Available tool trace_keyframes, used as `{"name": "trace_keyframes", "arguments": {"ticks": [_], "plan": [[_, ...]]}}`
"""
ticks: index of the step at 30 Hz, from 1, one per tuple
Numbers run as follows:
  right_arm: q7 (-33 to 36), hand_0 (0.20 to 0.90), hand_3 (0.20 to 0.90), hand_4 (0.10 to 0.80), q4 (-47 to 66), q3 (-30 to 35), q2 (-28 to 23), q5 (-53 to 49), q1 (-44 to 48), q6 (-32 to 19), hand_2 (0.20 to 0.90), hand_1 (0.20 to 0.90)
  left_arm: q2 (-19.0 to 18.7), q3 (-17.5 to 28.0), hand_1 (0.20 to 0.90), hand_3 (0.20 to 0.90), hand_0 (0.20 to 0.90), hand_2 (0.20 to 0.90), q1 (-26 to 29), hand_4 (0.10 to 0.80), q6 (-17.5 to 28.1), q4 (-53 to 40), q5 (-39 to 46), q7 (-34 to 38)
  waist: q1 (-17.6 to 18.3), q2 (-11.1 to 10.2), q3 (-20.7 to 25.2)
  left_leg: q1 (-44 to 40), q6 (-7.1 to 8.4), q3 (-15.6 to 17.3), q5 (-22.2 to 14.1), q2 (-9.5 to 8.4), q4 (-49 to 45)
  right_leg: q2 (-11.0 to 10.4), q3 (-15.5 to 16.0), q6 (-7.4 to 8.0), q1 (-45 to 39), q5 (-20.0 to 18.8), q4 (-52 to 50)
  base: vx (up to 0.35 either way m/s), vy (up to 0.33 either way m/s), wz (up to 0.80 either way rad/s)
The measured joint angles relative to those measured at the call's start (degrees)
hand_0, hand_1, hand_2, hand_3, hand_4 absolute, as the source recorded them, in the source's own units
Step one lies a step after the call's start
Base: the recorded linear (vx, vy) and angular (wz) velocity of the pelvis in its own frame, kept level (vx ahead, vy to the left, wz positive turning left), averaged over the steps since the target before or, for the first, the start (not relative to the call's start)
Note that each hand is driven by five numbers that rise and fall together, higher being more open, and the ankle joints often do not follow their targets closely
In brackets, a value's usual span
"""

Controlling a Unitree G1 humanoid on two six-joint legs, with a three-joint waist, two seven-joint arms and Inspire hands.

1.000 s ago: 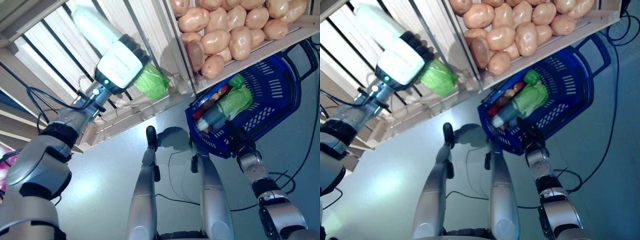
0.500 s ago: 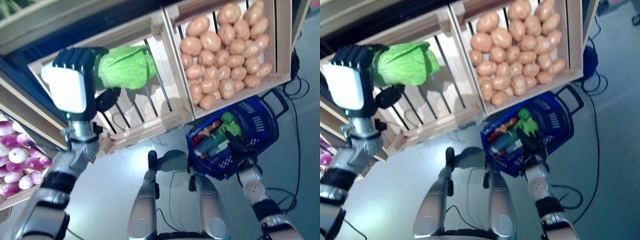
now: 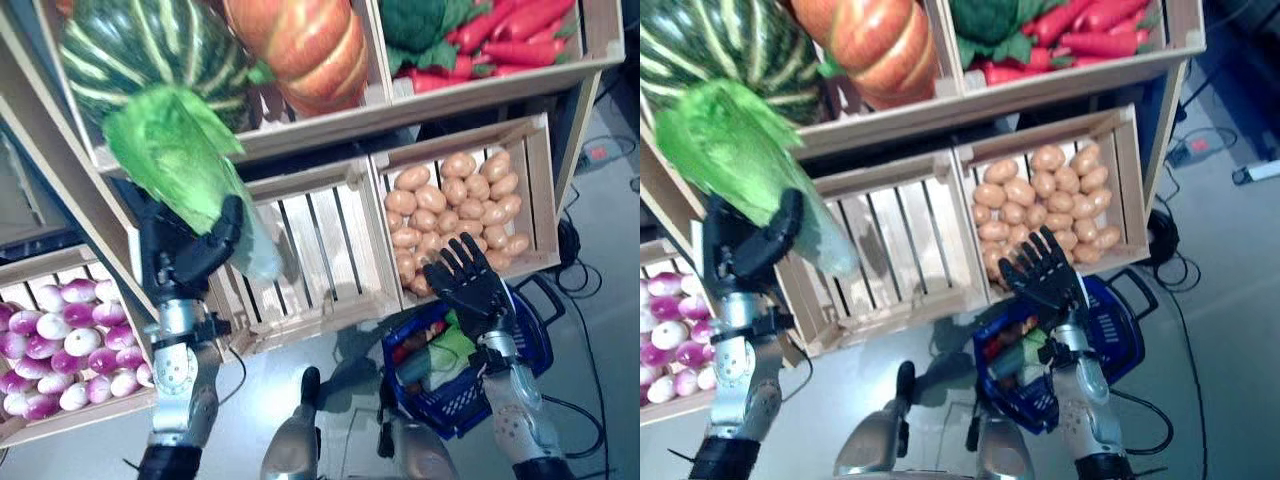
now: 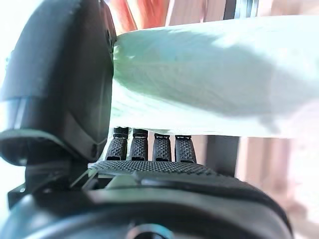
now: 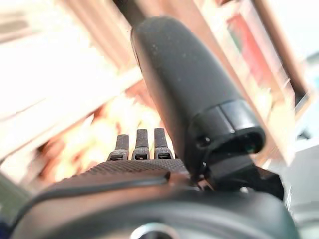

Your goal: Put vegetables into the basket

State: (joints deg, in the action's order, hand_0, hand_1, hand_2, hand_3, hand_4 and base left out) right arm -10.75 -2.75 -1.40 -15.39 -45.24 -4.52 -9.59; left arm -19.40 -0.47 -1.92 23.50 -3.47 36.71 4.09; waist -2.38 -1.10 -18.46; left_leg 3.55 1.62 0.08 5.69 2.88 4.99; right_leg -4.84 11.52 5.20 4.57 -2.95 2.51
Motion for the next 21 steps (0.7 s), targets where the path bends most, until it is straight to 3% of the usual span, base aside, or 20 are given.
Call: {"name": "trace_keyframes", "arguments": {"ticks": [4, 10, 21], "plan": [[-6.52, 0.9, 0.9, 0.8, 3.16, -3.0, -2.01, -0.05, -0.14, 1.61, 0.9, 0.9, 0.16, -3.3, 0.3, 0.3, 0.3, 0.3, 0.01, 0.4, -6.2, -0.04, 6.67, -6.21, -0.13, -0.02, 1.26, -1.19, -0.02, 0.04, -0.26, -0.06, 0.02, -0.01, 0.15, 0.06, -1.52, -0.04, 0.54, 0.085, -0.028, 0.02], [-10.07, 0.9, 0.9, 0.8, 4.06, -7.44, -5.24, -0.16, 0.65, 6.07, 0.9, 0.9, 0.0, -8.42, 0.3, 0.3, 0.3, 0.3, 0.17, 0.4, -11.79, -0.82, 7.56, -10.63, -0.22, 0.18, 3.11, -3.47, -0.14, 0.07, -0.6, -0.09, 0.04, 0.03, 0.16, 0.16, -4.29, -0.12, 1.56, 0.073, -0.021, 0.0], [-13.19, 0.9, 0.9, 0.8, 4.67, -11.33, -10.89, 0.09, 0.73, 12.46, 0.9, 0.9, -1.98, -10.45, 0.3, 0.3, 0.3, 0.3, 0.24, 0.4, -13.42, -2.41, 6.9, -12.49, -0.23, 1.53, 7.78, -5.3, -0.33, 0.0, -1.07, -0.18, 0.08, 0.01, 0.21, 0.26, -6.67, -0.3, 2.55, 0.038, 0.004, 0.0]]}}
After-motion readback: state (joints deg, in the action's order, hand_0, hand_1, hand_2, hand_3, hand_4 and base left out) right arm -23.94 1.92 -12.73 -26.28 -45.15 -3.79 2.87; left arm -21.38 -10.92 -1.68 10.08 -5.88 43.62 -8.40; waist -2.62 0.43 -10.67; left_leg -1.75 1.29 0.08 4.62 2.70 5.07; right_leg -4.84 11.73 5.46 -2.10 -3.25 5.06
